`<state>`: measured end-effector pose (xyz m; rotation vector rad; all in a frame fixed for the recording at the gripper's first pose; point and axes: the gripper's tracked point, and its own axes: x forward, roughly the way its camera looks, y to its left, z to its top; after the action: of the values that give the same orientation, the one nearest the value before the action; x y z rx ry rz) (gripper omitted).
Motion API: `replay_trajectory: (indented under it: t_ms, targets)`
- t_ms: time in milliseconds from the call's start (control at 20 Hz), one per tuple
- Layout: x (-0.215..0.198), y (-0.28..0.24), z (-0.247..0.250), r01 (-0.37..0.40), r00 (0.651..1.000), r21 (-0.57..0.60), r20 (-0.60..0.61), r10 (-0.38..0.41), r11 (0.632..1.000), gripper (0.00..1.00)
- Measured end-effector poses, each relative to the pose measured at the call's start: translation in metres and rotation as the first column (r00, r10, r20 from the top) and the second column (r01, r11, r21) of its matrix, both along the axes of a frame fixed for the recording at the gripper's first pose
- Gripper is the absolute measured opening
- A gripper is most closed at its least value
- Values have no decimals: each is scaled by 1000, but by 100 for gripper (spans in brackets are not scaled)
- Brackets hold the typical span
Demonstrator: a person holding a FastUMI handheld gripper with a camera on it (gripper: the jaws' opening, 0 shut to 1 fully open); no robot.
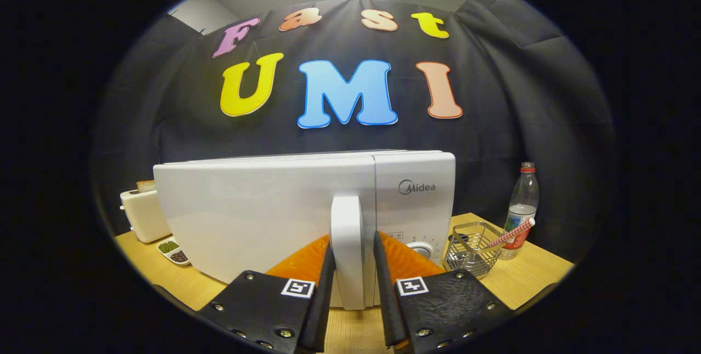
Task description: Open the microwave, put the food inside, and close the microwave door.
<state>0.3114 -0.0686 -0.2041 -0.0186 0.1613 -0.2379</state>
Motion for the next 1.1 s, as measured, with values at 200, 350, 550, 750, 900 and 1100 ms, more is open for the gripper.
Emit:
replay_trajectory:
  t_ms: [200, 350, 550, 750, 900, 1100]
  targets:
    - [2, 2, -3, 41, 999, 28, -24, -40, 999, 13]
    - [-13, 10, 0, 58, 998, 50, -5, -58, 997, 13]
    - [-47, 29, 2, 24, 1000, 24, -1, -24, 999, 13]
    - [-87, 60, 3, -40, 999, 83, -14, 41, 996, 13]
    - [-121, 94, 4, -124, 992, 127, -4, 125, 984, 13]
    - [-160, 152, 6, -241, 971, 150, 21, 240, 959, 13]
